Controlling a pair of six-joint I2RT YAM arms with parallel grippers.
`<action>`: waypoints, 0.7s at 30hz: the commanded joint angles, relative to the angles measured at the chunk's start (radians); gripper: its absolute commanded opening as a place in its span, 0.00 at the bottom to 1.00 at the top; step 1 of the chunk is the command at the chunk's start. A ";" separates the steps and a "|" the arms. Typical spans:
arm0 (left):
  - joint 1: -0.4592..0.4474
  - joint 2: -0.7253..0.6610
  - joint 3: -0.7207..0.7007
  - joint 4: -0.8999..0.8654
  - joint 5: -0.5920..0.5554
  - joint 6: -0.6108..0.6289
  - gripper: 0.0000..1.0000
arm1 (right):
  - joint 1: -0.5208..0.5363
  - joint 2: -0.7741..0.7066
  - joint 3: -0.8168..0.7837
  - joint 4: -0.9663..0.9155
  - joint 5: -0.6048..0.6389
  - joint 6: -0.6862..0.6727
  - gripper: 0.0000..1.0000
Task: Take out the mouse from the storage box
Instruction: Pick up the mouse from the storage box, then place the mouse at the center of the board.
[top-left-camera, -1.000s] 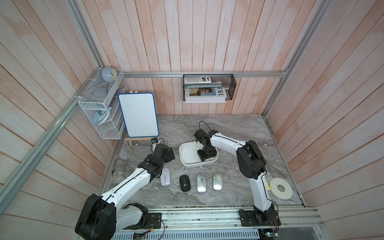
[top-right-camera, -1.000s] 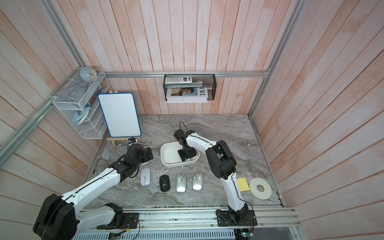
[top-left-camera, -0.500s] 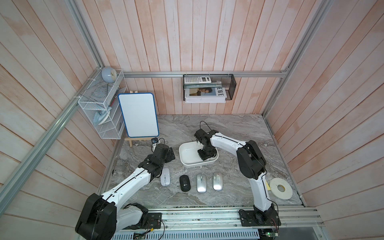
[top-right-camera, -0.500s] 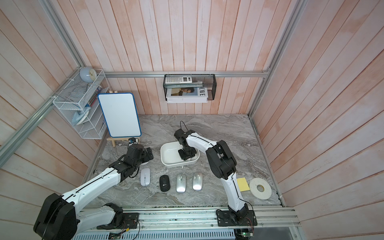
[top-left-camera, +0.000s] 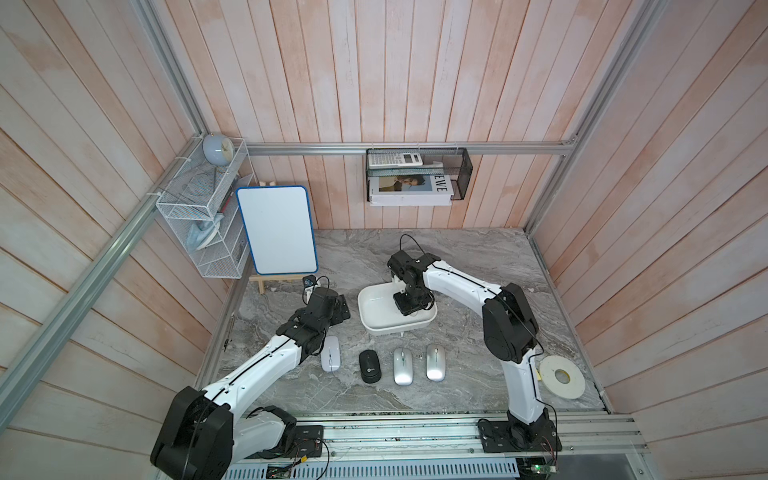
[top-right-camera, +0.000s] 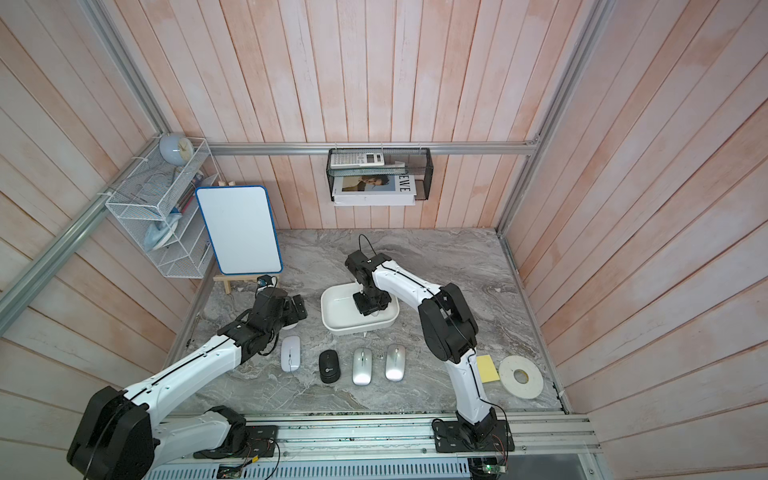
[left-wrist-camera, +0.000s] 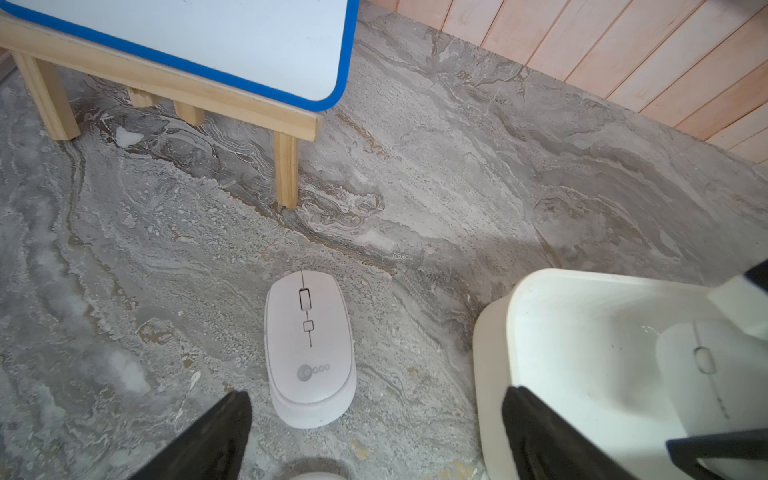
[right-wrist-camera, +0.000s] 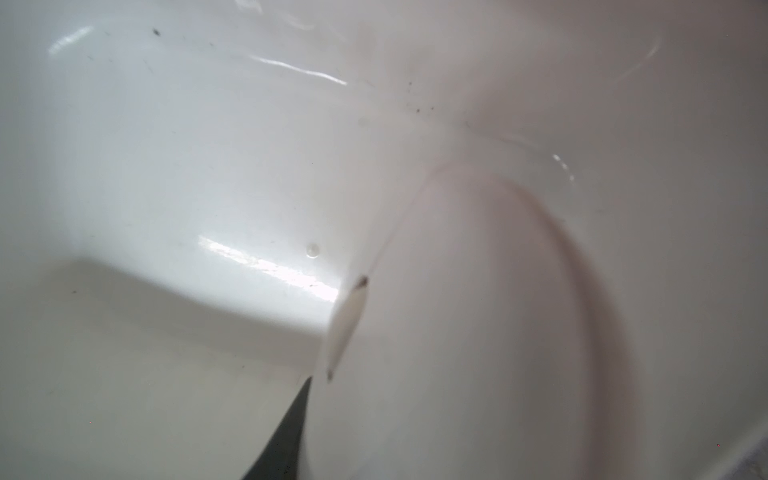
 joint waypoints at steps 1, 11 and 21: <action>0.007 -0.005 0.002 0.007 0.015 0.000 1.00 | -0.012 -0.101 0.052 -0.074 0.000 0.044 0.14; 0.007 -0.009 0.001 0.007 0.007 0.007 1.00 | -0.116 -0.318 0.002 -0.087 -0.121 0.098 0.12; 0.007 -0.001 -0.002 0.016 0.006 0.009 1.00 | -0.396 -0.641 -0.483 0.316 -0.464 0.262 0.10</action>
